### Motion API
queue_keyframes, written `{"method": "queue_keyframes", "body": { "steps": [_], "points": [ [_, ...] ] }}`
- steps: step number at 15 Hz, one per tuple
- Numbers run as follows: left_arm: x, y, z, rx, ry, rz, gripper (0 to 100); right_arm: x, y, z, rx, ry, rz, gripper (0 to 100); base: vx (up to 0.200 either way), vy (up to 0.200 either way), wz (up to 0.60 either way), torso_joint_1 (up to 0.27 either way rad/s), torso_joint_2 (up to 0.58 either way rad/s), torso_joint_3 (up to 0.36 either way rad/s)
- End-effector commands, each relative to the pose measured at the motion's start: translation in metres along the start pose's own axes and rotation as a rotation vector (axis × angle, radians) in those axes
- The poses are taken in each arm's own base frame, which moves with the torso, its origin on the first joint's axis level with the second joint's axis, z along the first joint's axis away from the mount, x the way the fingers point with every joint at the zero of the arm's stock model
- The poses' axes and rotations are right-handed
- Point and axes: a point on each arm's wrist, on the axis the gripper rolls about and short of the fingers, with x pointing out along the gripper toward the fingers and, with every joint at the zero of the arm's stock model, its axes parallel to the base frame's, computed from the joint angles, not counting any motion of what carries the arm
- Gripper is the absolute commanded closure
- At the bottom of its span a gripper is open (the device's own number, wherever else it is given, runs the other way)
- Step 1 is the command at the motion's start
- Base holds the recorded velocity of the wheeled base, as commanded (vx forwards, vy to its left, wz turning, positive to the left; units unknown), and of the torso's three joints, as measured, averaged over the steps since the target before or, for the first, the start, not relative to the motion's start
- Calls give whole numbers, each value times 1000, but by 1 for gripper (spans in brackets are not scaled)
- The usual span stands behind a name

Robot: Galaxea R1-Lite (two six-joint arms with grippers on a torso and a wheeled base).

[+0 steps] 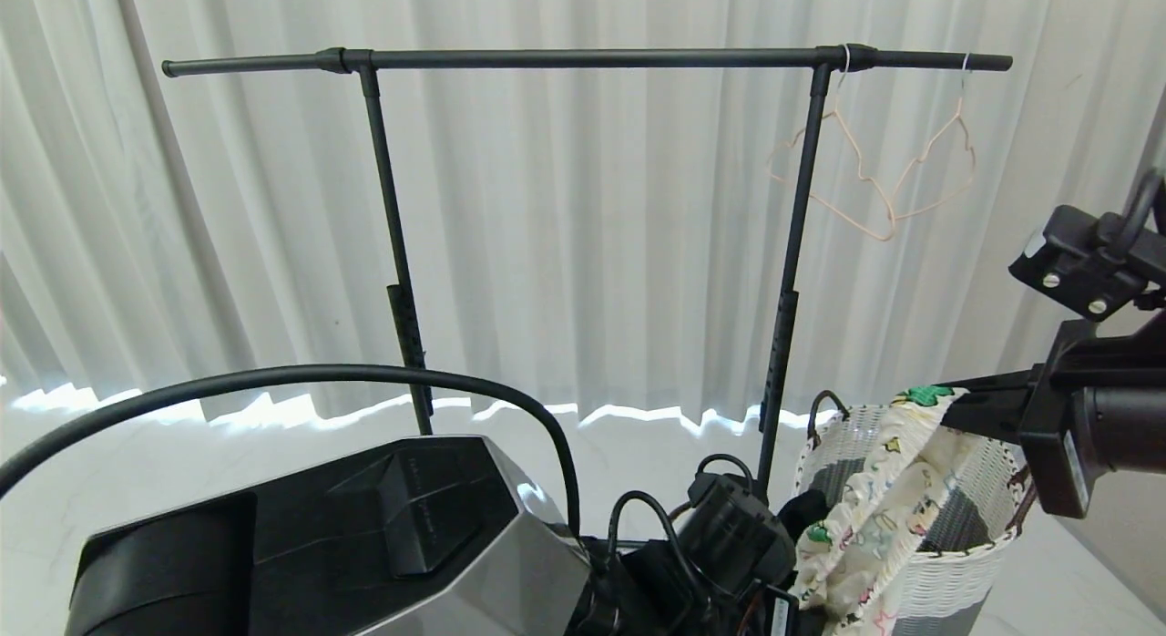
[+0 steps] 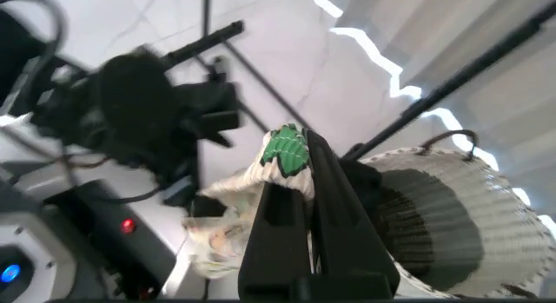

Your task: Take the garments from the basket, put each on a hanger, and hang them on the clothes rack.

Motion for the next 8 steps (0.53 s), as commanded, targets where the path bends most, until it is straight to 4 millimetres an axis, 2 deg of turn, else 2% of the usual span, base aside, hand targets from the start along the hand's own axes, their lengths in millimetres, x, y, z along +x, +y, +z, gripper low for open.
{"method": "queue_keyframes", "body": {
  "steps": [1, 3, 6, 7, 8],
  "points": [
    [-54, -6, 10, 0, -61, -18, 0, -2, -2, 2, 3, -10, -10, 100, 0, 0, 0, 0, 0, 0],
    [-88, 3, 15, -14, -103, -1, 0, 2, -2, 0, 3, 5, -6, 100, 0, 0, 0, 0, 0, 0],
    [-139, 17, -5, 98, -109, 27, 0, 8, 5, -4, -9, 27, 31, 100, 0, 0, 0, 0, 0, 0],
    [-151, 19, -10, 129, -112, 30, 0, 8, 8, -5, -17, 32, 48, 100, 0, 0, 0, 0, 0, 0],
    [-154, 20, -12, 136, -111, 34, 0, 9, 10, -7, -20, 37, 57, 100, 0, 0, 0, 0, 0, 0]
  ]
}}
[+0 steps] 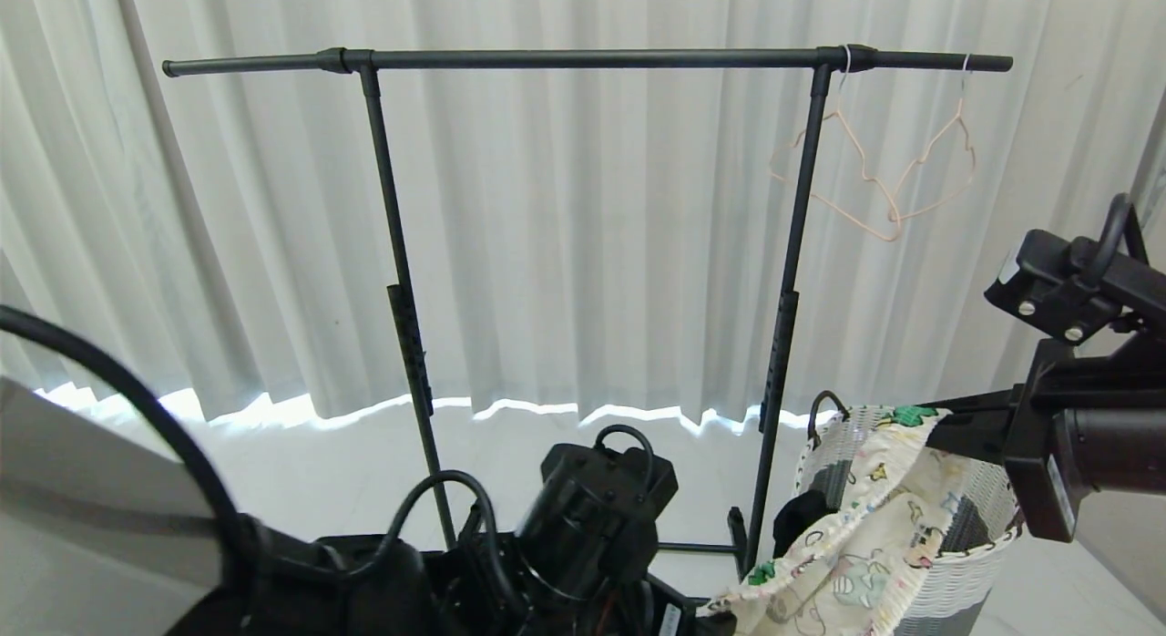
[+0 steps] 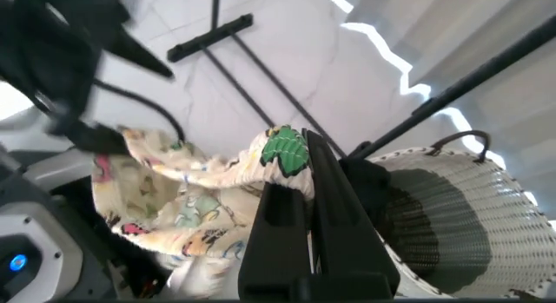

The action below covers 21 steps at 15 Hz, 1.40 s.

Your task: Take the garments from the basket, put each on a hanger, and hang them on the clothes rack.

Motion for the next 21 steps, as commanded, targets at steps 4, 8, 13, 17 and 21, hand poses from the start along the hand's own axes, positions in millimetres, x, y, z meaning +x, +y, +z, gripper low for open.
{"method": "queue_keyframes", "body": {
  "steps": [4, 8, 13, 17, 21],
  "points": [
    [-69, 22, 6, 25, -150, 133, 0, 0, 6, -13, -4, 30, 25, 100, 0, 0, 0, 0, 0, 0],
    [-106, 32, 1, 109, -103, 188, 0, -6, 7, -18, -5, 19, 31, 100, 0, 0, 0, 0, 0, 0],
    [-116, 33, -1, 107, -106, 205, 100, -15, 8, -17, -11, -8, 26, 100, 0, 0, 0, 0, 0, 0],
    [-132, 31, -1, 104, -160, 240, 100, -26, 10, -24, -12, -23, 20, 100, 0, 0, 0, 0, 0, 0],
    [-174, 16, 55, 106, -284, 226, 100, -32, 8, -9, -18, -89, 9, 100, 0, 0, 0, 0, 0, 0]
  ]
}}
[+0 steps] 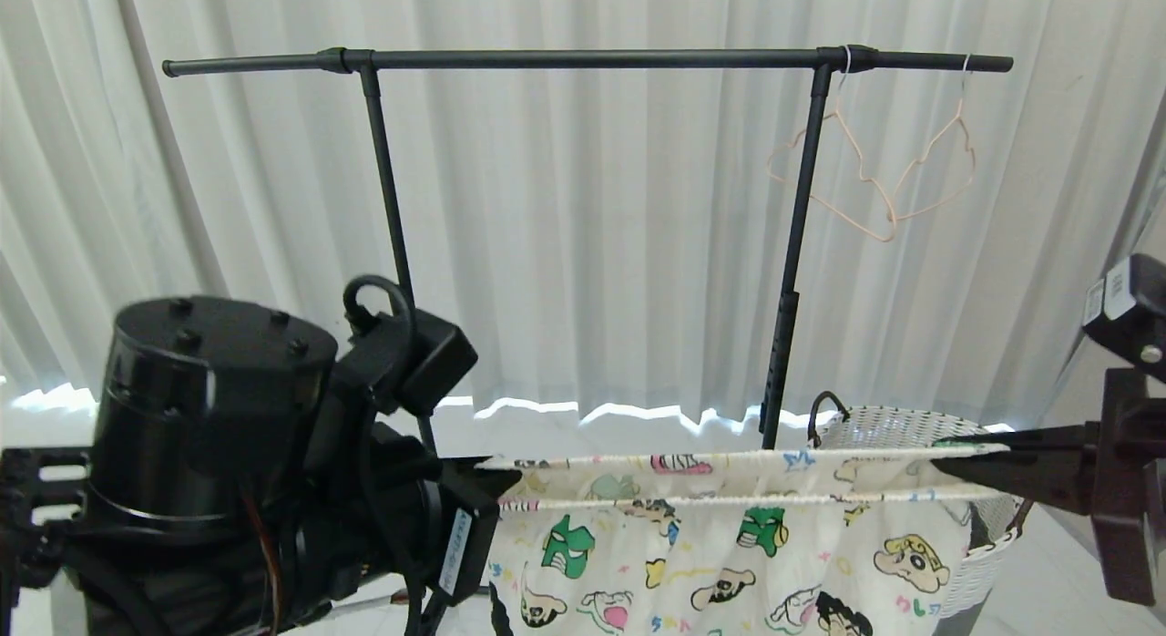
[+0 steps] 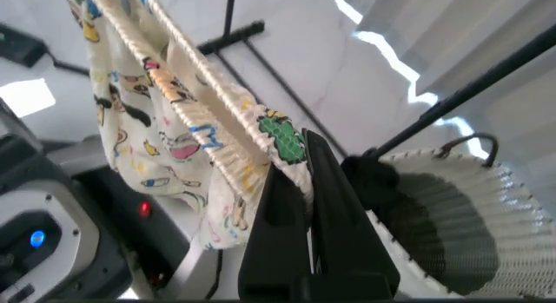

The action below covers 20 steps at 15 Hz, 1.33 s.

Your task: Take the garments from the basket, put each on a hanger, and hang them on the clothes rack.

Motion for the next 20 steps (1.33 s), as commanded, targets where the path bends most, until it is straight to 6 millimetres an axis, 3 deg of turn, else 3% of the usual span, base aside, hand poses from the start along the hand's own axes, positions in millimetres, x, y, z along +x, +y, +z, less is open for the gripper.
{"method": "queue_keyframes", "body": {
  "steps": [1, 3, 4, 6, 9, 11, 13, 17, 20],
  "points": [
    [-32, 0, 53, -9, -55, -3, 100, -3, -5, 23, -6, -66, -14, 100, 0, 0, 0, 0, 0, 0],
    [-48, 1, 82, -13, -78, -2, 100, -3, -13, 52, -8, -132, -40, 100, 0, 0, 0, 0, 0, 0],
    [-60, 2, 101, -17, -104, -2, 100, -3, -18, 77, -13, -175, -47, 100, 0, 0, 0, 0, 0, 0],
    [-65, 2, 105, -15, -103, 31, 100, -6, -20, 92, -14, -172, -48, 100, 0, 0, 0, 0, 0, 0],
    [-61, -9, 95, 12, -85, 92, 100, -30, -14, 77, -11, -145, -35, 100, 0, 0, 0, 0, 0, 0],
    [-60, -15, 106, 56, -177, 65, 100, -60, 0, 62, -34, -158, 107, 100, 0, 0, 0, 0, 0, 0],
    [-46, -20, 118, 123, -247, 34, 100, -77, 15, 52, -71, -133, 216, 100, 0, 0, 0, 0, 0, 0],
    [-34, -24, 129, 150, -271, 7, 100, -78, 23, 49, -101, -115, 277, 100, 0, 0, 0, 0, 0, 0],
    [-46, -22, 124, 145, -273, 6, 100, -72, 19, 54, -84, -118, 202, 100, 0, 0, 0, 0, 0, 0]
  ]
}}
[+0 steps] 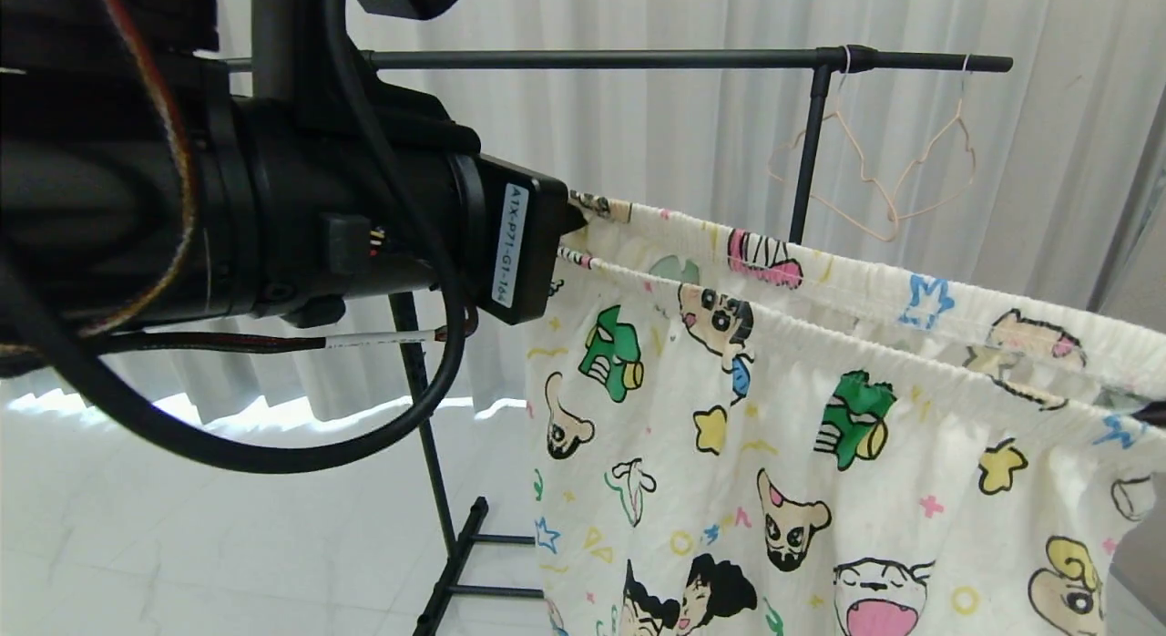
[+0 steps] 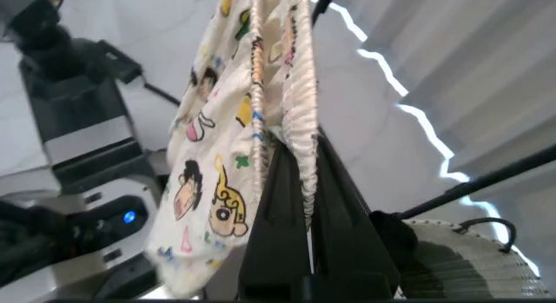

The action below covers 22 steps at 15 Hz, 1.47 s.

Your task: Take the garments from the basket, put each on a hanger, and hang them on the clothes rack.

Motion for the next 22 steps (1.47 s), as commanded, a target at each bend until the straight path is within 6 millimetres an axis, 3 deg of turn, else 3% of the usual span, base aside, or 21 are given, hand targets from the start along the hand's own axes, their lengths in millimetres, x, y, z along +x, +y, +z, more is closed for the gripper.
{"method": "queue_keyframes", "body": {
  "steps": [1, 5, 8, 13, 16, 18, 19, 22],
  "points": [
    [-15, 2, -6, 5, 25, -5, 100, 13, -11, 7, 15, -13, -56, 100, 0, 0, 0, 0, 0, 0],
    [-77, -18, -32, 47, 108, -172, 100, 57, -38, 33, 21, -80, -125, 100, 0, 0, 0, 0, 0, 0],
    [-94, -38, -44, -16, 149, -302, 100, 73, -46, 49, 16, -95, -125, 100, 0, 0, 0, 0, 0, 0],
    [-88, -26, -52, -55, 224, -222, 100, 69, -45, 47, 18, -95, -130, 100, 0, 0, 0, 0, 0, 0],
    [-60, -1, -42, -147, 158, -48, 100, 48, -40, 26, 36, -66, -156, 100, 0, 0, 0, 0, 0, 0],
    [-53, 5, -40, -167, 130, -13, 100, 41, -35, 15, 40, -42, -151, 100, 0, 0, 0, 0, 0, 0],
    [-52, 5, -40, -166, 132, -13, 100, 42, -33, 13, 42, -27, -142, 0, 0, 0, 0, 0, 0, 0],
    [-40, 2, -42, -163, 148, -2, 100, 46, -22, 9, 25, -5, -76, 0, 0, 0, 0, 0, 0, 0]
  ]
}}
